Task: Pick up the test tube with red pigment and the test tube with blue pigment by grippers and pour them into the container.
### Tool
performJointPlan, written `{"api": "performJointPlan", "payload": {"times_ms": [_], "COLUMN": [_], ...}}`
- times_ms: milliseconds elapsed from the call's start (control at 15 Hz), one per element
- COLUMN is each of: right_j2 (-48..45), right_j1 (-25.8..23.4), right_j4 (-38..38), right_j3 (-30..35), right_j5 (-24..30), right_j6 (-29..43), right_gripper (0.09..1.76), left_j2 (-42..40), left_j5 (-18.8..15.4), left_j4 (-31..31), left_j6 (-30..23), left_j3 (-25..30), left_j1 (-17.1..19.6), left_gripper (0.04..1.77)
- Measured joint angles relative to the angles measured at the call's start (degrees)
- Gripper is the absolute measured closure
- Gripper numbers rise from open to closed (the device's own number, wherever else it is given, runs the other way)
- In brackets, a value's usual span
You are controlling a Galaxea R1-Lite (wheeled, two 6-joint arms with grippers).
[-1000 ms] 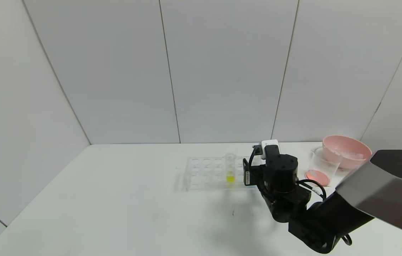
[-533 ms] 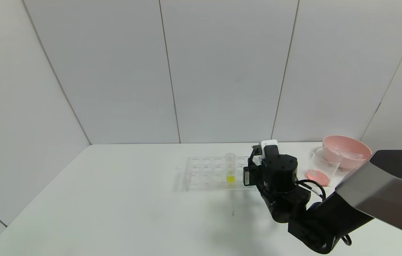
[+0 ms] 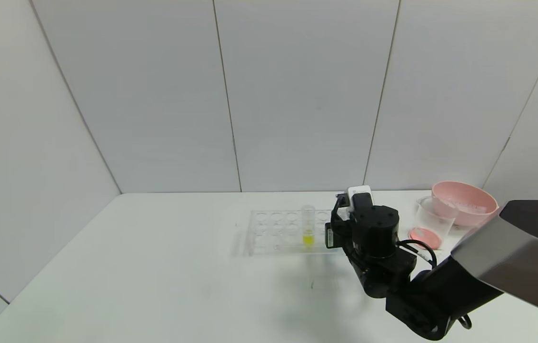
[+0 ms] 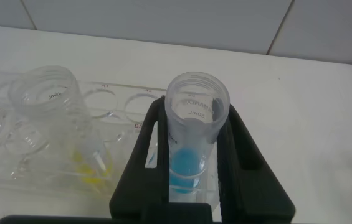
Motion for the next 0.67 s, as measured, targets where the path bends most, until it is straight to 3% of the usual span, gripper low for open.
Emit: {"api": "performJointPlan", "payload": {"times_ms": [667], "right_j2": [-6.69], "right_j1": [-0.41], "right_j4": [0.05], "right_j3": [-0.69], "right_j5": [1.6], "right_j6": [-3.78], "right_gripper": [1.35], "left_j2": [0.0], "left_j5": [0.0], "left_j4": [0.02], "left_j6": [0.0], "left_j3": [0.0], "left_j1": [0.0], "left_gripper": [0.05]}}
